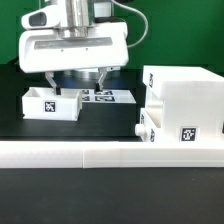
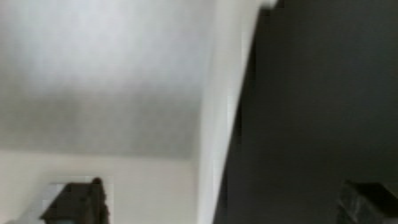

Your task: Assemble drawer

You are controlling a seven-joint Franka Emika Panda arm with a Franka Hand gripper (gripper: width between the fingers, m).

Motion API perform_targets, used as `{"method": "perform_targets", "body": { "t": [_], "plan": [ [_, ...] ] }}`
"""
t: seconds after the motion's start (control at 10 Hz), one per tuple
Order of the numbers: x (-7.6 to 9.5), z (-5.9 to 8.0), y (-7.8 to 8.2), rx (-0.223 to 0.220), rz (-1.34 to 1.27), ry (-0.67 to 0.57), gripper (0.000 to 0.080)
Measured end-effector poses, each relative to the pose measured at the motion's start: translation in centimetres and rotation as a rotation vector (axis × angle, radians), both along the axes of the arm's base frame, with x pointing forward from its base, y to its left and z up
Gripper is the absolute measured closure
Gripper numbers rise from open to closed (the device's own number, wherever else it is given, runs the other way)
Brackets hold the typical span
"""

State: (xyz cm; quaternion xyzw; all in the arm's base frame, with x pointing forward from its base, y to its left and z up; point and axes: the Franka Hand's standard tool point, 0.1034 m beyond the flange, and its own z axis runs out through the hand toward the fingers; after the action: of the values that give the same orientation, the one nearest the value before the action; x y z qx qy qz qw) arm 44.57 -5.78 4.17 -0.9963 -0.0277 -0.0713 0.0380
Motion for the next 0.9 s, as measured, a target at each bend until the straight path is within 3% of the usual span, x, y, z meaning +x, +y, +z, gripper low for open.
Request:
{"method": "perform_targets", "body": {
  "t": [0.5, 0.8, 0.9],
  "plan": [
    [-2.5, -3.5, 0.1, -0.019, 0.024, -0.021, 0.0151],
    [-2.7, -3.8, -0.2, -0.018, 0.025, -0.015, 0.0177],
    [-2.7, -3.8, -0.1, -0.018, 0.026, -0.015, 0.0347]
  ]
}}
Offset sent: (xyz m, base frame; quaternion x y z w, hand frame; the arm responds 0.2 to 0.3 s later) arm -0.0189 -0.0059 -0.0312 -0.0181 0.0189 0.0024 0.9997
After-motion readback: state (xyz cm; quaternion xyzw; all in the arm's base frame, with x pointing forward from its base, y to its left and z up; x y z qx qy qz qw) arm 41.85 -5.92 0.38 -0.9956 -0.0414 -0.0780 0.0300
